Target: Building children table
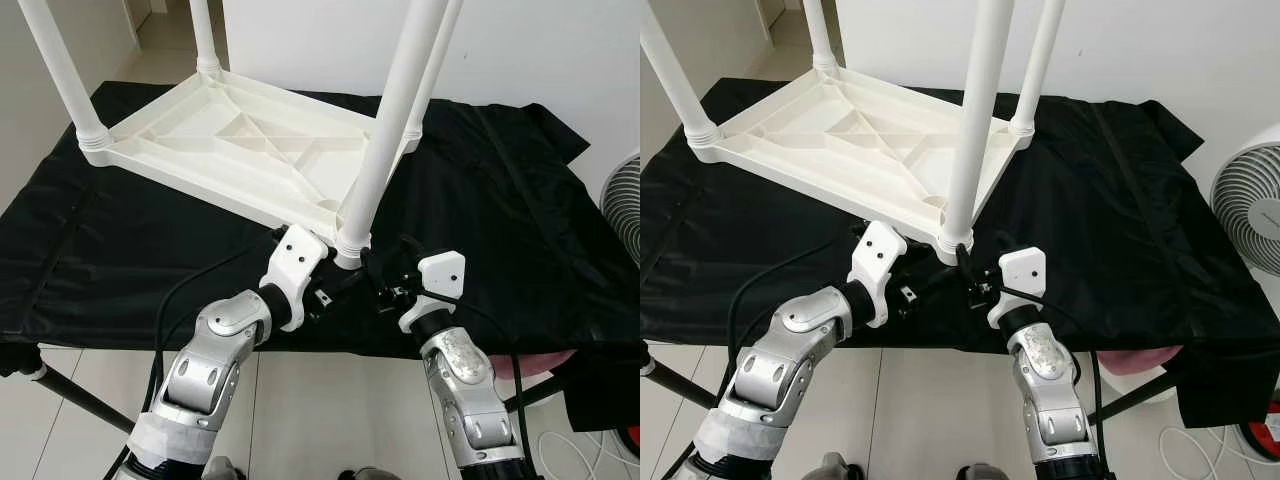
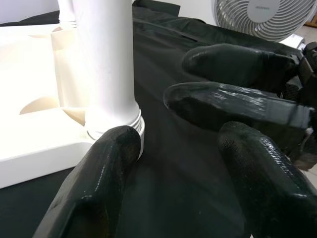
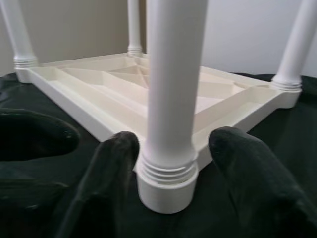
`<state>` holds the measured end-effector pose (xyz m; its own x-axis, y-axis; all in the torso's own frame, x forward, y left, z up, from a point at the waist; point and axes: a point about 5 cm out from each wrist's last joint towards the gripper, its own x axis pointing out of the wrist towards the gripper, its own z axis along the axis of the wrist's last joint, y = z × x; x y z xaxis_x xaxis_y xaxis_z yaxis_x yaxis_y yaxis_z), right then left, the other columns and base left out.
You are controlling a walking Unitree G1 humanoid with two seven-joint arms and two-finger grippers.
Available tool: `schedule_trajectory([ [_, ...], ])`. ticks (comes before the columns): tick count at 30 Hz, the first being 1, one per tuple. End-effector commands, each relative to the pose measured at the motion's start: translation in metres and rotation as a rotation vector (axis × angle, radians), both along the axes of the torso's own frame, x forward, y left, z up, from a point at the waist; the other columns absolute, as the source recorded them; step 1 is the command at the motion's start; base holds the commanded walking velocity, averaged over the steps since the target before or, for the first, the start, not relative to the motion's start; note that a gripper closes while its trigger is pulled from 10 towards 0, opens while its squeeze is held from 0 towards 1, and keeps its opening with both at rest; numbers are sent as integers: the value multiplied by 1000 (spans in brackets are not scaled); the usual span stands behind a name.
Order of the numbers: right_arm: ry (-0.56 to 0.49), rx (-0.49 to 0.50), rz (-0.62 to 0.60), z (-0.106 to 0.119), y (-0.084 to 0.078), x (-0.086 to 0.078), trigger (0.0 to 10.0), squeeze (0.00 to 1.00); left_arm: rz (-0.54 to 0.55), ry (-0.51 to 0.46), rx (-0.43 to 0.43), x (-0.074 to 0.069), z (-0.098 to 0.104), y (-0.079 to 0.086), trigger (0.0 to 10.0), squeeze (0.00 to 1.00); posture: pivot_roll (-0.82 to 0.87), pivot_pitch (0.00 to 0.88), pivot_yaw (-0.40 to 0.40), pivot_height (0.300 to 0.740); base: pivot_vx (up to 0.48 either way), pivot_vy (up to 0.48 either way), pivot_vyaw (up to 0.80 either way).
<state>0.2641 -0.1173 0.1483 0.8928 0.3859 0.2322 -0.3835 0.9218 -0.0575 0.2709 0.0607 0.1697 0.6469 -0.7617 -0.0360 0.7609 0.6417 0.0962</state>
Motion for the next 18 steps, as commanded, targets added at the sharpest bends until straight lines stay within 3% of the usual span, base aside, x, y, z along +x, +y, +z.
schedule_trajectory([
  [1,6,34,73,5,8,0,0,0,35,17,16,0,-5,0,10000,0,-69,50,-24,740,0,0,0],
  [2,26,58,115,6,13,0,0,0,32,21,21,-1,-6,0,10000,0,-65,52,-25,740,0,0,0],
  [3,43,91,158,9,18,2,9569,0,27,29,27,-3,-8,0,10000,0,-65,52,-25,740,0,0,0],
  [4,72,145,192,12,22,5,10000,0,20,37,36,-4,-10,0,10000,0,-62,55,-25,740,0,0,0],
  [9,139,256,284,18,29,11,10000,0,7,48,82,-8,-17,1,10000,0,-56,55,-26,740,0,0,0],
  [18,159,274,321,19,27,43,10000,0,1,46,99,-7,-17,0,10000,0,-51,63,-23,740,0,0,0],
])
